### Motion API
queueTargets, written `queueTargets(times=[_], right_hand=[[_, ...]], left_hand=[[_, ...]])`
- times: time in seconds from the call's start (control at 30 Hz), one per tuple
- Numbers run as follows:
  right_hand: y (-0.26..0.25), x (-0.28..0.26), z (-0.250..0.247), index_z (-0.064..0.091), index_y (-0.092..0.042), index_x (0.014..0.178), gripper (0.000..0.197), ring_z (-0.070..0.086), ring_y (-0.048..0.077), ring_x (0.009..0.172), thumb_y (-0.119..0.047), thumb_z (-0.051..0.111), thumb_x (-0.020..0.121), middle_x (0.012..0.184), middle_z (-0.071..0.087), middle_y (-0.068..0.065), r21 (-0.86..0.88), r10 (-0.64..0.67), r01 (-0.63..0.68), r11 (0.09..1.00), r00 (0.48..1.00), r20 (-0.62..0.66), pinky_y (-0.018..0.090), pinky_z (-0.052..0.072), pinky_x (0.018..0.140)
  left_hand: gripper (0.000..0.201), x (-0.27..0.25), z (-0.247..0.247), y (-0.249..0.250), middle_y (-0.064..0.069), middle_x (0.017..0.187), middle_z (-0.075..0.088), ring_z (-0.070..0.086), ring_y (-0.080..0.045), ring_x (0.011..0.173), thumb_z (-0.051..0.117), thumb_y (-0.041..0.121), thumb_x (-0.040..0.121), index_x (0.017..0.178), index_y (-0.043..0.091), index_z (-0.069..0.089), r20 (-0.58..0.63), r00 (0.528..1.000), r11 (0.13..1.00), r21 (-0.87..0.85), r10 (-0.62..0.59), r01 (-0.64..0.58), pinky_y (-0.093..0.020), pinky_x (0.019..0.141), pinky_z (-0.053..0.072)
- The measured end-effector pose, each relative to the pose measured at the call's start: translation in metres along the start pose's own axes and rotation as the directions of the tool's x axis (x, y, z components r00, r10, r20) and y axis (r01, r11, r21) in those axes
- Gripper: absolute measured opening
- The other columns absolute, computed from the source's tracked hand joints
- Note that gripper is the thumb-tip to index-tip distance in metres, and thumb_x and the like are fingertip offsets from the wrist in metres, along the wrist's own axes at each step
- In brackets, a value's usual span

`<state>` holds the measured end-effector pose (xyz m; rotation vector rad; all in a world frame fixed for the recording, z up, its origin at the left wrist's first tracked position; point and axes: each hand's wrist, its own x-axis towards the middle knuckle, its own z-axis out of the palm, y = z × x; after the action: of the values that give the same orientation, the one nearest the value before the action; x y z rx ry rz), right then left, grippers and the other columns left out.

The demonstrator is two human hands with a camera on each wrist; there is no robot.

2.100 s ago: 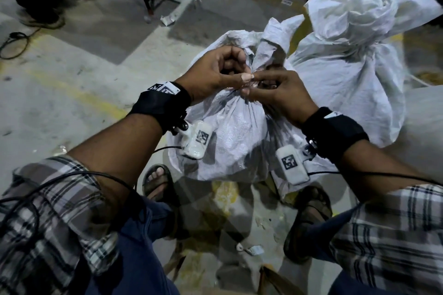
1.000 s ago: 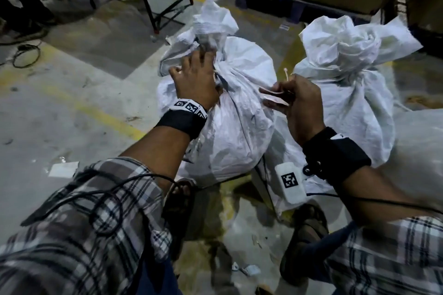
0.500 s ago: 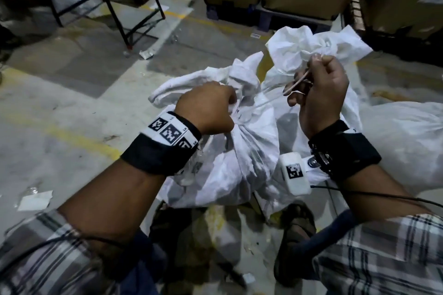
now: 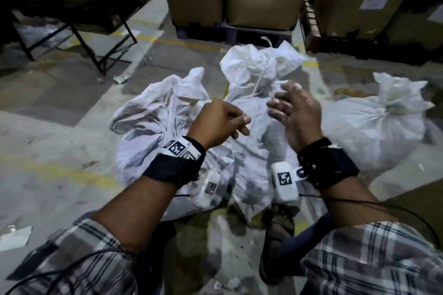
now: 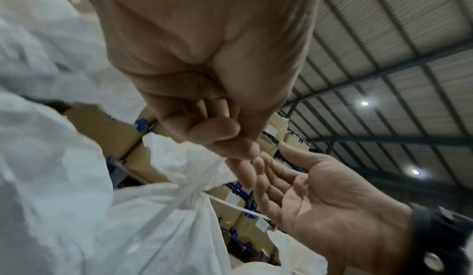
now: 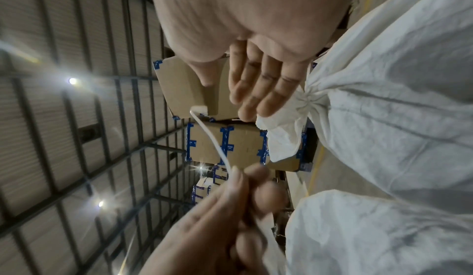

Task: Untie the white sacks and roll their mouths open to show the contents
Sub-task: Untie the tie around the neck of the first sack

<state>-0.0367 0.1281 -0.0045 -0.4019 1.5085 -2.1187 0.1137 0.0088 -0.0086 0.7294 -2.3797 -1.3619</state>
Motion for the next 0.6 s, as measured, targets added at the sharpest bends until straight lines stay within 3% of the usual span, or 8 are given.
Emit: queueTargets(times=[0.17, 0.33, 0.4, 0.5, 0.6], right_hand=[[0.006, -0.022, -0.021, 0.066, -0.015, 0.097, 0.002, 0.069, 0.018, 0.075, -0.015, 0.065, 0.096, 0.084, 0.070, 0.000, -0.247, 0.047, -0.031, 0.969, 0.997, 0.059, 0.030, 0.050, 0.064], [0.000, -0.049, -0.046, 0.069, -0.003, 0.103, 0.014, 0.072, 0.024, 0.072, -0.014, 0.062, 0.098, 0.089, 0.073, 0.008, -0.248, 0.230, -0.214, 0.945, 0.972, 0.037, 0.032, 0.055, 0.059], [-0.013, -0.056, -0.058, 0.071, -0.001, 0.096, 0.012, 0.072, 0.024, 0.064, -0.009, 0.063, 0.096, 0.081, 0.071, 0.012, -0.207, 0.220, -0.214, 0.955, 0.975, 0.008, 0.031, 0.057, 0.056], [-0.043, -0.061, -0.083, 0.074, -0.002, 0.091, 0.010, 0.065, 0.020, 0.056, -0.008, 0.066, 0.094, 0.073, 0.070, 0.010, -0.180, 0.150, -0.163, 0.970, 0.985, -0.083, 0.028, 0.054, 0.052], [-0.085, -0.063, -0.124, 0.073, -0.002, 0.086, 0.008, 0.053, 0.015, 0.046, -0.007, 0.068, 0.091, 0.066, 0.065, 0.009, -0.192, 0.079, -0.117, 0.974, 0.977, -0.196, 0.025, 0.047, 0.047]], left_hand=[[0.020, 0.014, 0.036, 0.016, -0.001, 0.083, 0.079, 0.061, -0.008, 0.059, 0.064, 0.026, 0.098, 0.095, 0.012, 0.078, 0.025, 0.998, 0.963, -0.264, -0.051, 0.055, -0.026, 0.052, 0.048], [0.020, 0.029, 0.071, 0.056, -0.009, 0.095, 0.078, 0.060, -0.005, 0.060, 0.062, 0.024, 0.099, 0.099, 0.010, 0.075, 0.066, 0.988, 0.834, -0.531, -0.137, 0.151, -0.015, 0.052, 0.046], [0.021, 0.037, 0.086, 0.078, -0.014, 0.098, 0.076, 0.055, -0.007, 0.060, 0.061, 0.021, 0.100, 0.101, 0.005, 0.073, 0.120, 0.983, 0.792, -0.582, -0.139, 0.183, -0.016, 0.052, 0.047], [0.025, 0.050, 0.109, 0.116, -0.012, 0.100, 0.075, 0.051, -0.004, 0.058, 0.063, 0.021, 0.099, 0.109, 0.001, 0.073, 0.179, 0.977, 0.821, -0.536, -0.117, 0.197, -0.014, 0.050, 0.042], [0.020, 0.065, 0.132, 0.160, -0.012, 0.095, 0.073, 0.046, -0.006, 0.056, 0.064, 0.015, 0.096, 0.110, 0.003, 0.071, 0.139, 0.986, 0.819, -0.554, -0.088, 0.151, -0.015, 0.046, 0.034]])
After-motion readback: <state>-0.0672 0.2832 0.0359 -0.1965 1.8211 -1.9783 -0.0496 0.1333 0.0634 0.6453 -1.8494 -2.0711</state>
